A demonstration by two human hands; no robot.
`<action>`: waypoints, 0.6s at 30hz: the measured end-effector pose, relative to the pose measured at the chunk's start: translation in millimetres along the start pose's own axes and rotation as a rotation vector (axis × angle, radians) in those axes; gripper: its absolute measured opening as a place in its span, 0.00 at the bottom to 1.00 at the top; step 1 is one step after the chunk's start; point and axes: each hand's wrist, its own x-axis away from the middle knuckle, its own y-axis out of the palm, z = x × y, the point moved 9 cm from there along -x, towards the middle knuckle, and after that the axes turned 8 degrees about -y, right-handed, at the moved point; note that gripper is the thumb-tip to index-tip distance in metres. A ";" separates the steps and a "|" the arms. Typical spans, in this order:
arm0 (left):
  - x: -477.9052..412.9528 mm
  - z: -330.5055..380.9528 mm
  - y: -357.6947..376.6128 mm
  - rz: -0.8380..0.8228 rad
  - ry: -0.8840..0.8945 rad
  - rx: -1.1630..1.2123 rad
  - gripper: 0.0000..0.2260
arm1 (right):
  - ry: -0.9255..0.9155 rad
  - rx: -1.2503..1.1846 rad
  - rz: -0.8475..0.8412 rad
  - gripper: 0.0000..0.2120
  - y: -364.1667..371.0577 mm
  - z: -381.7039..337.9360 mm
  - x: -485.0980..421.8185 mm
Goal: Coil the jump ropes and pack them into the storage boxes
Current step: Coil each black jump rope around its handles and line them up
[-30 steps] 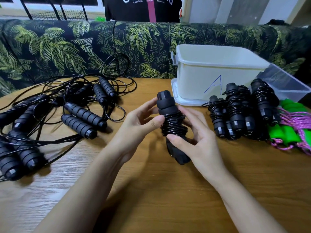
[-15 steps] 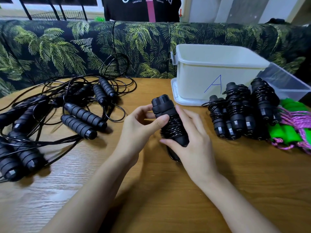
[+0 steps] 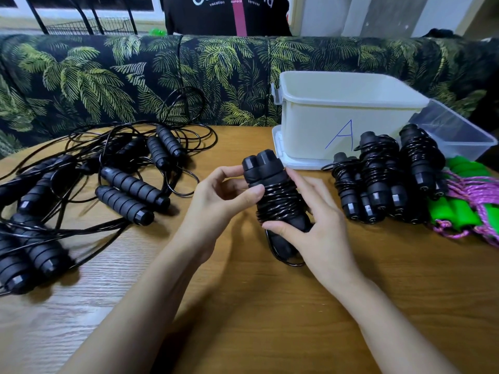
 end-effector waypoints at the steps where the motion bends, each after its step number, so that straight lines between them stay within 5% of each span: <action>1: 0.0 0.7 -1.0 0.005 -0.003 0.003 0.19 | 0.022 -0.039 -0.006 0.39 1.0 1.3 0.1; 9: -1.5 -0.3 -8.1 0.062 -0.015 0.034 0.19 | 0.171 -0.250 -0.027 0.41 6.9 11.5 3.1; 18: 3.8 -1.5 -13.4 0.219 0.038 0.059 0.16 | -0.219 0.362 0.052 0.28 -1.0 -23.3 3.5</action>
